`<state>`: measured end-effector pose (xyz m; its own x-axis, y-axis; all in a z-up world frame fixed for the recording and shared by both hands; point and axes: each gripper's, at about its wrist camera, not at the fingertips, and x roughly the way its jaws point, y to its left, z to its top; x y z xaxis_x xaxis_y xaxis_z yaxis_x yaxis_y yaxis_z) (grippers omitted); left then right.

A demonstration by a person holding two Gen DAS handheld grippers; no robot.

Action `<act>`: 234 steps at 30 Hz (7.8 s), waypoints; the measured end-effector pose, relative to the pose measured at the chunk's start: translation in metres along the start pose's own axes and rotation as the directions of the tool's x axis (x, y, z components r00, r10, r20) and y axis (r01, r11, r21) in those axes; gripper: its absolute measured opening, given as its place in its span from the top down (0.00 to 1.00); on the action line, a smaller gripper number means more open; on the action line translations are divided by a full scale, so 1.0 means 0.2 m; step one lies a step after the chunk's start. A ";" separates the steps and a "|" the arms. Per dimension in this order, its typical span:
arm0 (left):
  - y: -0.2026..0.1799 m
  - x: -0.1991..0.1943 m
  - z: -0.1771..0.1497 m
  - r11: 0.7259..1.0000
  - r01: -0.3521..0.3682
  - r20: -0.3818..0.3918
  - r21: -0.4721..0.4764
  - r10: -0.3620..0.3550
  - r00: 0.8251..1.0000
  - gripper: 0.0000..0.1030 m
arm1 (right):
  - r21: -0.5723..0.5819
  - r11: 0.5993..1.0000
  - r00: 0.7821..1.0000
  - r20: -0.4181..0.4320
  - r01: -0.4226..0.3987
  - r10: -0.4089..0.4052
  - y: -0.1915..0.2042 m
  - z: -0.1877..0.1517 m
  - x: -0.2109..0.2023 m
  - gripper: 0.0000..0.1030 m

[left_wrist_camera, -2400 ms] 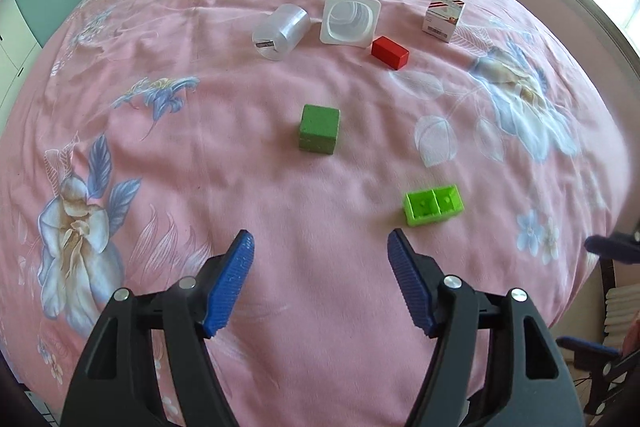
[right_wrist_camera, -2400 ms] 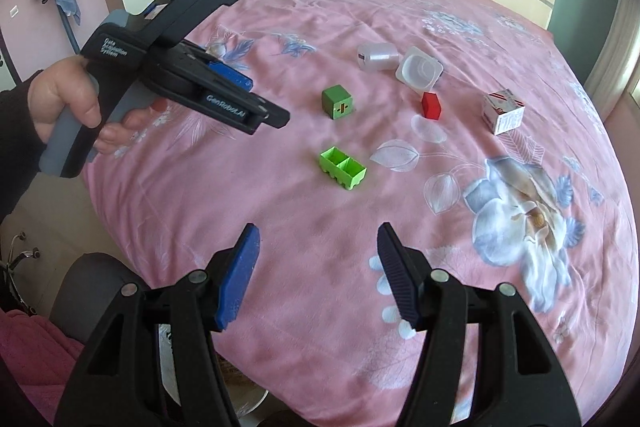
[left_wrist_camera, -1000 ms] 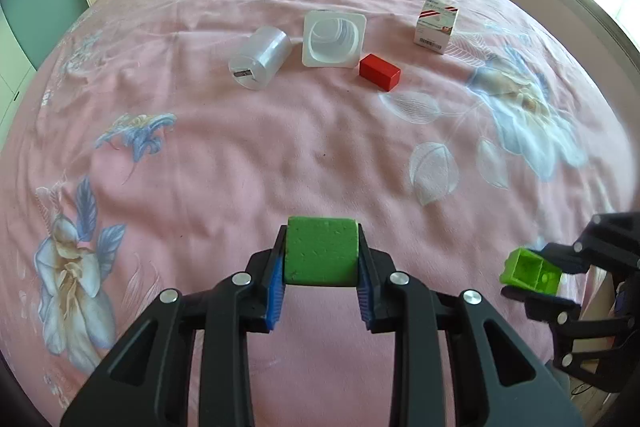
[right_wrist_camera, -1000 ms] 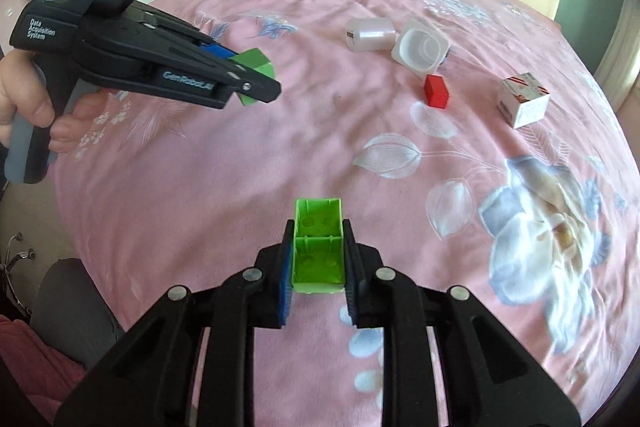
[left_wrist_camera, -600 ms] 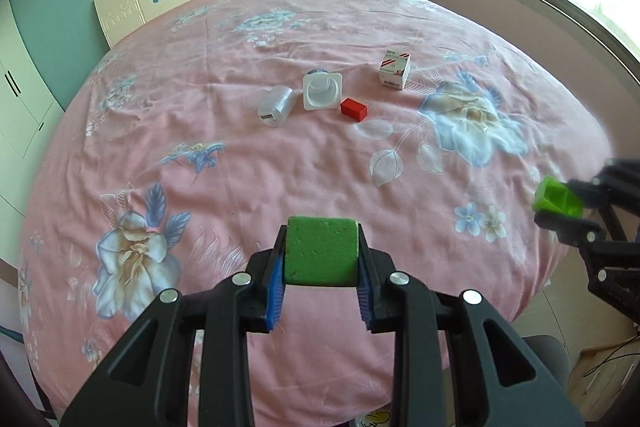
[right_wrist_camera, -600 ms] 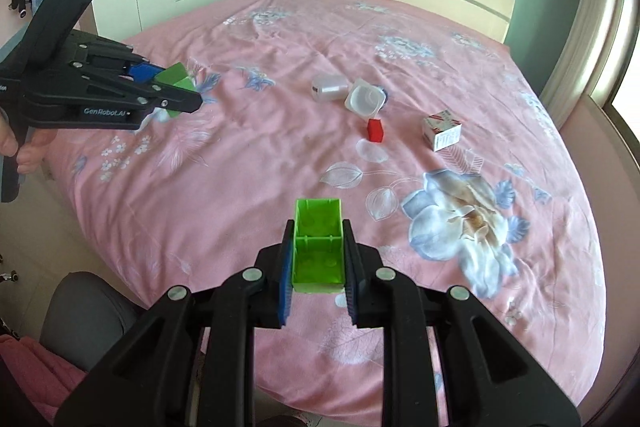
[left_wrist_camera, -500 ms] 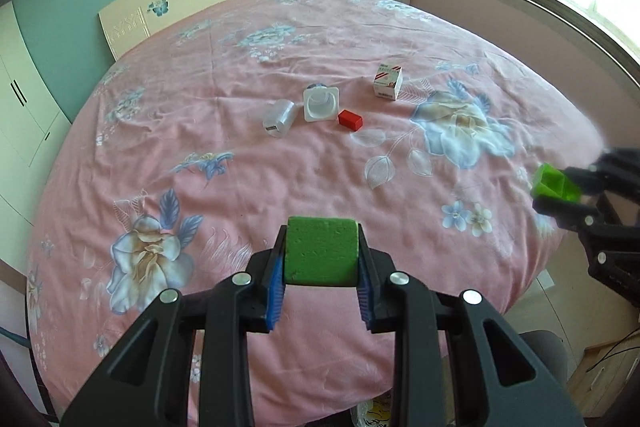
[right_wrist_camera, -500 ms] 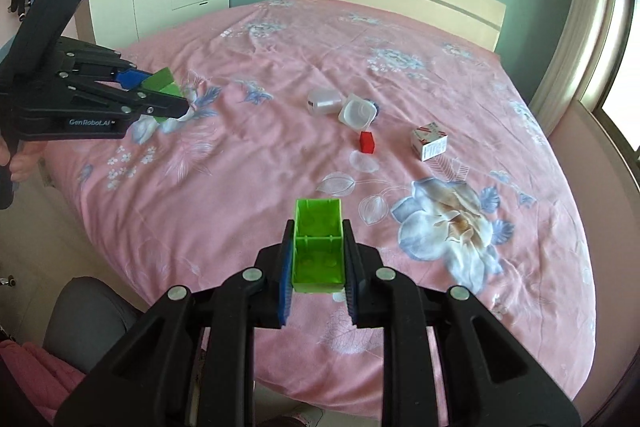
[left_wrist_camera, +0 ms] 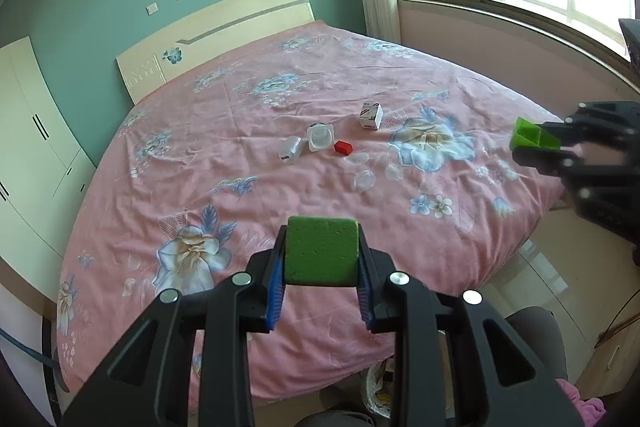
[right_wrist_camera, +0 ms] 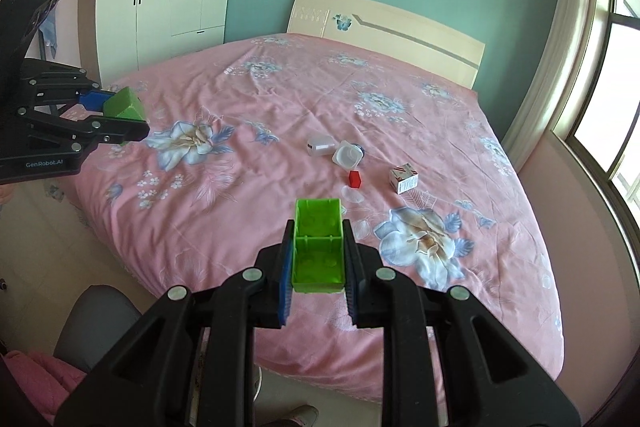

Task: Collect trash
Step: 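Carry the green cube and green brick with both tools over the trash bin, then open left tool to drop the green cube while right tool drops the brick, then move both tools back over the bed toward the plastic cup and medicine box, then grasp the clear plastic cup with left tool while right tool grasps the medicine box, then carry the clear cup and medicine box with both tools over the trash bin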

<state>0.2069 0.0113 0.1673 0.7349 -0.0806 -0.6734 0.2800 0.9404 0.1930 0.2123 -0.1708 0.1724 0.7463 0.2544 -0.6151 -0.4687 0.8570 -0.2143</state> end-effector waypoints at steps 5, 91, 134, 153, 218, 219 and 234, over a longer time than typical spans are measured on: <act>0.00 -0.12 -0.08 1.000 -0.010 0.018 0.006 0.010 1.000 0.69 | -0.015 1.000 1.000 0.014 0.008 -0.008 0.05 -0.02 -0.12 0.78; -0.70 1.72 -1.86 0.913 0.184 -0.751 -0.363 -0.404 0.523 0.68 | 0.373 0.906 0.521 -0.743 -0.200 0.421 0.86 -1.89 1.56 0.78; -0.26 0.69 -0.89 0.978 0.143 -0.382 -0.152 -0.192 0.904 0.11 | 0.315 0.943 0.906 -0.357 -0.110 0.225 0.24 -1.04 0.53 0.23; 0.04 0.68 -0.20 0.999 0.029 -0.232 -0.046 -0.039 0.972 0.10 | 0.211 0.977 0.992 -0.123 0.029 -0.003 -0.36 -0.30 0.32 0.21; 0.44 2.55 0.58 0.994 0.039 -0.341 -0.101 -0.071 0.937 0.52 | 0.039 0.997 0.949 -0.305 -0.065 0.074 -1.05 0.22 2.43 0.38; 0.45 2.53 0.58 0.994 0.035 -0.341 -0.106 -0.069 0.938 0.52 | 0.043 0.997 0.951 -0.300 -0.058 0.069 -1.05 0.23 2.41 0.38; 0.50 1.71 0.75 0.994 -0.025 -0.229 -0.104 0.001 0.974 0.52 | 0.075 0.997 0.981 -0.192 0.011 0.004 -0.95 0.47 1.69 0.38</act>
<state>0.5791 0.0279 0.0637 0.5743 -0.0024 -0.8186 0.1955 0.9715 0.1343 0.5986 -0.2062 0.0768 0.6398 0.1671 -0.7501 -0.4241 0.8908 -0.1633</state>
